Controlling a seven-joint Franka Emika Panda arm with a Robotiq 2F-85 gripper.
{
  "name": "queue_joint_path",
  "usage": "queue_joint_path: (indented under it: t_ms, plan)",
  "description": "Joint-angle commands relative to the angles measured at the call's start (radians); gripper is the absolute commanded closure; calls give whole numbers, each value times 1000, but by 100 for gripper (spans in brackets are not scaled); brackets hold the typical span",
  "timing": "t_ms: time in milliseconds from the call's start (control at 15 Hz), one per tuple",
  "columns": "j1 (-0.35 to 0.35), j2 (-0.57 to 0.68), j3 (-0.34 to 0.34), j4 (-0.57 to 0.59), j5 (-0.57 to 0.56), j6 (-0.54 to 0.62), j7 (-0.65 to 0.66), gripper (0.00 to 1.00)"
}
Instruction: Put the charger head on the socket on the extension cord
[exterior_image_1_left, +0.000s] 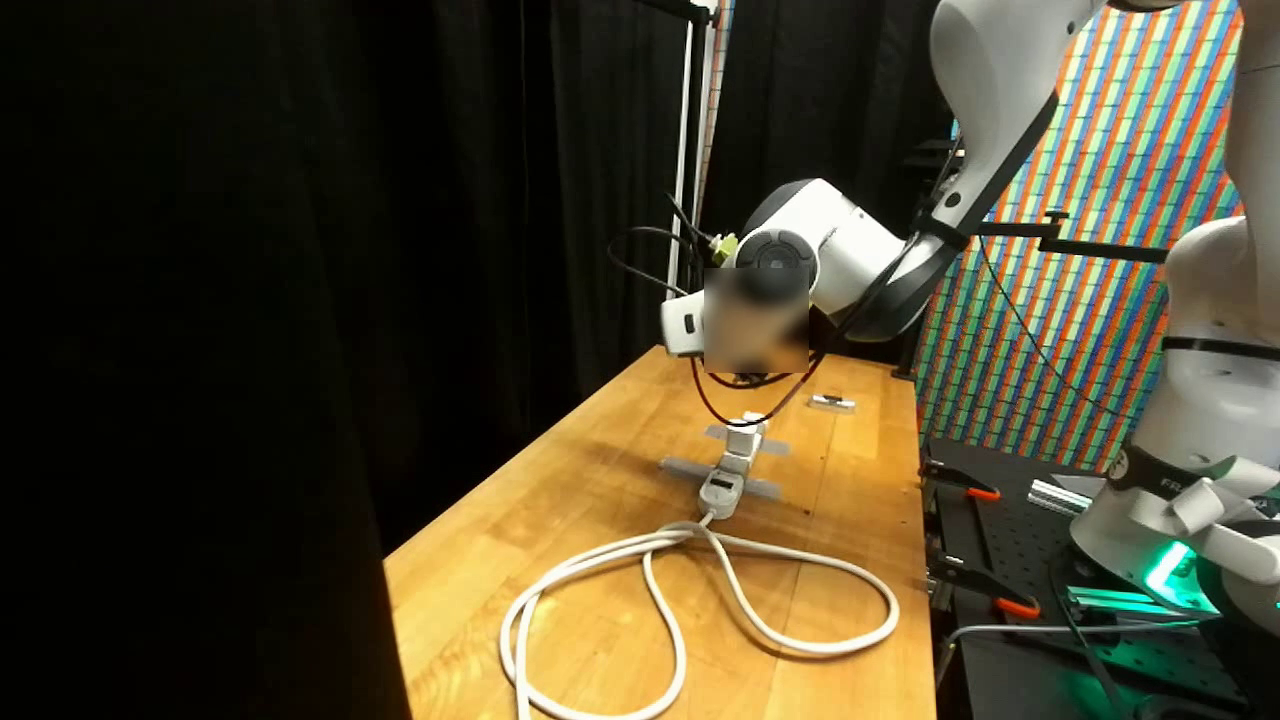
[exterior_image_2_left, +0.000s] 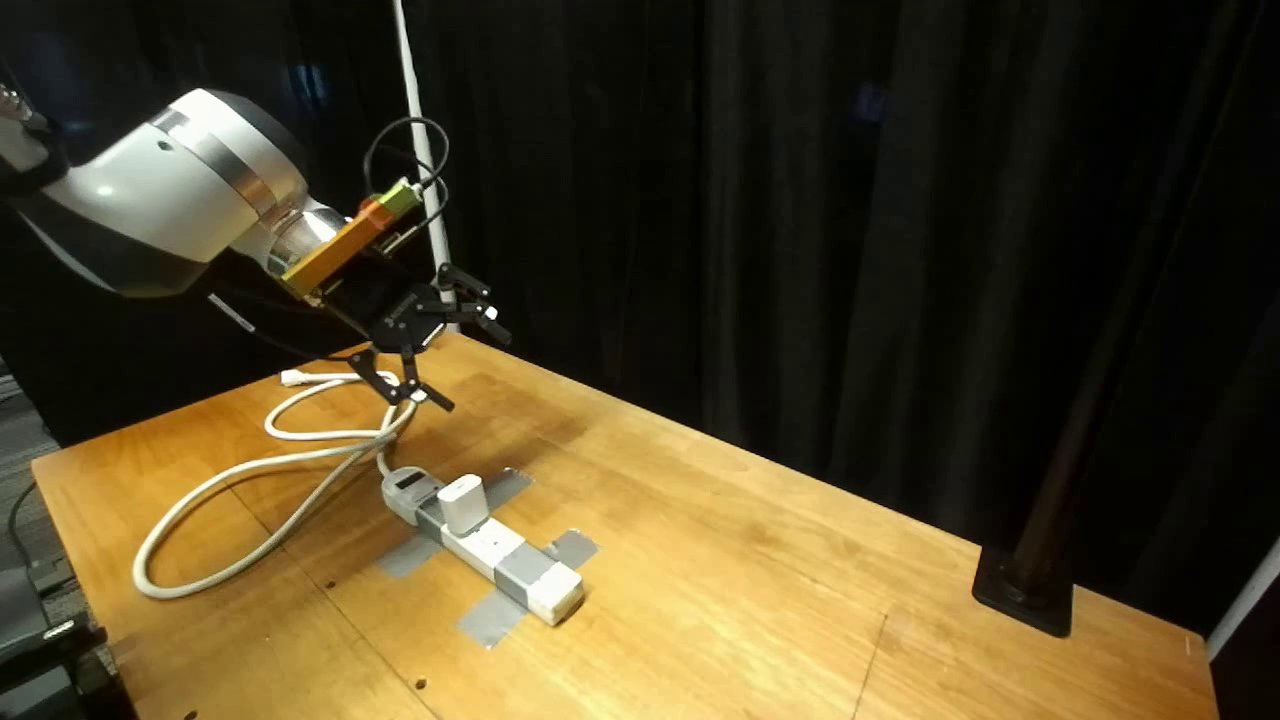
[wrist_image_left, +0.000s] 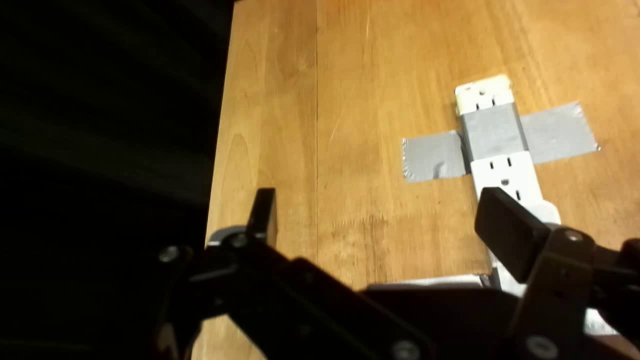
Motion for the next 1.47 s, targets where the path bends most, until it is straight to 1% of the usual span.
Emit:
queue_joint_path:
  t_ms: [0, 133, 200, 267, 333, 467, 533, 667, 800, 867, 933, 1000, 1067, 1200, 1400]
  plan:
    - [-54, -46, -26, -56, 14, 255, -11, 0]
    - [-82, -38, -41, -73, 42, 398, -54, 0]
    - [-95, -35, -44, -84, 85, 453, -106, 0]
    - [-103, -33, -46, -95, 135, 489, -163, 0]
    - [-107, -43, -41, -113, 203, 496, -246, 0]
    - [-103, -65, -25, -138, 333, 452, -405, 0]
    - [-135, -74, 28, -147, 384, 408, -480, 0]
    - [-152, -95, 90, -152, 489, 324, -633, 0]
    - [-149, -135, 140, -138, 579, 225, -779, 0]
    - [-138, -163, 147, -127, 617, 181, -849, 0]
    - [-74, -187, 98, -117, 635, 146, -888, 0]
    - [-58, -212, 85, -109, 605, 112, -873, 0]
    - [-50, -137, 65, -108, 596, 177, -817, 0]
    - [-29, -160, 54, -109, 595, 164, -819, 0]
    - [-27, -137, 44, -112, 595, 166, -819, 0]
